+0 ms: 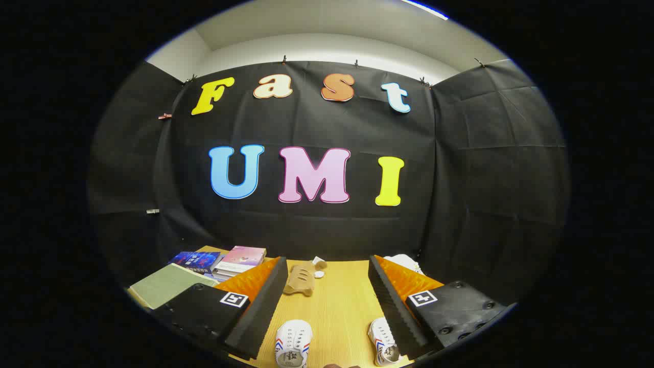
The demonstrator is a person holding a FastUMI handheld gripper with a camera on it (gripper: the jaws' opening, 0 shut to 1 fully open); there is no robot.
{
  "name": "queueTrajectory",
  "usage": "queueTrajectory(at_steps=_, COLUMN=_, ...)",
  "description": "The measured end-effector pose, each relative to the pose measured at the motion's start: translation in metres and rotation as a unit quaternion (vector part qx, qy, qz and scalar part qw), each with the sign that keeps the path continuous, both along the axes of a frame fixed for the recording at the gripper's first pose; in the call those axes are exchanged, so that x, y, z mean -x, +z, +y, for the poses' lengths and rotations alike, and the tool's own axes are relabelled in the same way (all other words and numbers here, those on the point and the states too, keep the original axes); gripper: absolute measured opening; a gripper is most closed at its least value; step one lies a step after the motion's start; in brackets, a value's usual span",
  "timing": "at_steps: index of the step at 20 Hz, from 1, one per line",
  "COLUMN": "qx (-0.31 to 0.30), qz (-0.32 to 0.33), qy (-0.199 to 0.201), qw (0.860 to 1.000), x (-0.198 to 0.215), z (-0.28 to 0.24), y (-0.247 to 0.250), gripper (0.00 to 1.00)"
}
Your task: Open the storage box then place both shoes into the box .Put the left shoe in first, then the right shoe, with the right side of both shoes facing outward in a uniform manner.
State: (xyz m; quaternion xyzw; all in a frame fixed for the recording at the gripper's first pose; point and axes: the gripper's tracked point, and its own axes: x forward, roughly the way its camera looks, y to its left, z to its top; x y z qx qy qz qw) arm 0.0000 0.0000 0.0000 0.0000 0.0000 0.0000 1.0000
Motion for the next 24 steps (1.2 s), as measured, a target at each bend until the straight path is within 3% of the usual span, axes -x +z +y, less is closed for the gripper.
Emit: queueTrajectory(at_steps=24, qx=-0.01, qz=0.041, qy=-0.015, qw=0.999, x=-0.02, z=0.0, y=-0.023, gripper=0.97)
